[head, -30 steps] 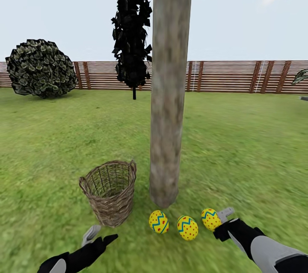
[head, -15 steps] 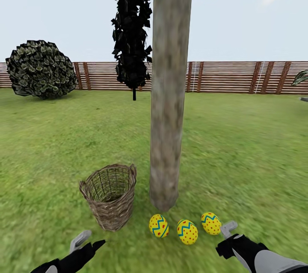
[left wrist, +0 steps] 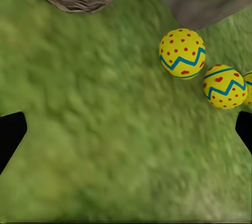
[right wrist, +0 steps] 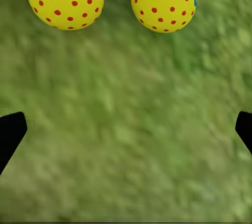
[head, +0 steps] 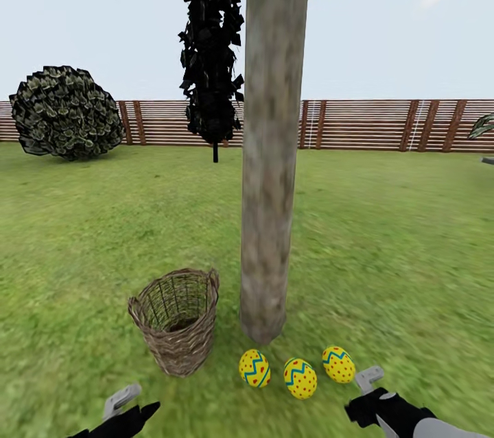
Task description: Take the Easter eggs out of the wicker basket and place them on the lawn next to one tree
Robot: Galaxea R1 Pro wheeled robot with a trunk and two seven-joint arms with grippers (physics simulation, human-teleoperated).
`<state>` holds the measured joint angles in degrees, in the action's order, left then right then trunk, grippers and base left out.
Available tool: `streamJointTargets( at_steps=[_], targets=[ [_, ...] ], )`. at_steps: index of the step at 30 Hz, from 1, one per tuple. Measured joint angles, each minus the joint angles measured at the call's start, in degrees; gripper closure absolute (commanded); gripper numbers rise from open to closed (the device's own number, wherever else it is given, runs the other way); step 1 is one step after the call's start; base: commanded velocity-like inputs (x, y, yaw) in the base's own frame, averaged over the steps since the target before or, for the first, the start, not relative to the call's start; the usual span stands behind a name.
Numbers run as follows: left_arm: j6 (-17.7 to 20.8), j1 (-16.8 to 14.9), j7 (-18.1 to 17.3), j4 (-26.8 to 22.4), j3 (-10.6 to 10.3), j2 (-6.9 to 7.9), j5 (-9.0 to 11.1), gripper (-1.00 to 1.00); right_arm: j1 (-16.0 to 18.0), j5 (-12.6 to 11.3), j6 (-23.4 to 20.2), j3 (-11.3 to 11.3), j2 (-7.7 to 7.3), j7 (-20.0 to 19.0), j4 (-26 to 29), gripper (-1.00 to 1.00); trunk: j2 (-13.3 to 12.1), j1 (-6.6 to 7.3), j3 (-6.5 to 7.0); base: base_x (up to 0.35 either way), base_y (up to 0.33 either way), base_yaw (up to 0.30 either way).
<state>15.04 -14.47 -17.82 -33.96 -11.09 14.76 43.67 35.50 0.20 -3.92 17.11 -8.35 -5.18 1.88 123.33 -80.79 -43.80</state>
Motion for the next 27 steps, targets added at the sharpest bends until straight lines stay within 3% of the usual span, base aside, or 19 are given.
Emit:
streamJointTargets(
  at_steps=[4,8,13,15,20,27],
  targets=[
    [-0.02,0.00,0.07,1.75,0.07,-0.17,-1.80,-1.00,-0.85,-0.10,0.27,0.01,0.07,0.02,0.00,-1.00,-1.60,0.88,0.72,0.000,0.000,0.000],
    [-0.12,-0.02,0.12,5.81,0.14,-0.27,-2.13,-1.00,-1.97,-0.12,0.24,0.00,0.11,0.08,-0.07,-1.00,-3.21,1.76,1.43,0.000,0.000,0.000],
    [-0.16,-0.01,0.22,7.04,0.16,-0.06,-2.15,-1.00,-2.50,-0.18,0.23,-0.01,0.12,0.09,-0.28,-1.00,-5.21,2.86,2.33,0.000,0.000,0.000],
    [-0.29,-0.04,1.42,8.45,0.10,-0.14,-2.14,-1.00,-2.78,-0.15,0.21,0.02,0.13,0.09,-0.66,-1.00,-6.02,3.30,2.69,0.000,0.000,0.000],
    [-1.52,-0.09,8.33,10.87,-0.11,-1.45,-2.10,-1.00,-3.20,-0.13,0.22,0.02,0.16,0.25,-1.18,-1.00,-8.02,4.39,3.59,0.000,0.000,0.000],
    [-3.33,-0.09,9.48,12.02,-0.15,-1.83,-2.07,-1.00,-3.56,-0.17,0.00,-0.01,0.18,0.77,-1.26,-1.00,-10.83,5.93,4.53,0.000,0.000,0.014]
  ],
)
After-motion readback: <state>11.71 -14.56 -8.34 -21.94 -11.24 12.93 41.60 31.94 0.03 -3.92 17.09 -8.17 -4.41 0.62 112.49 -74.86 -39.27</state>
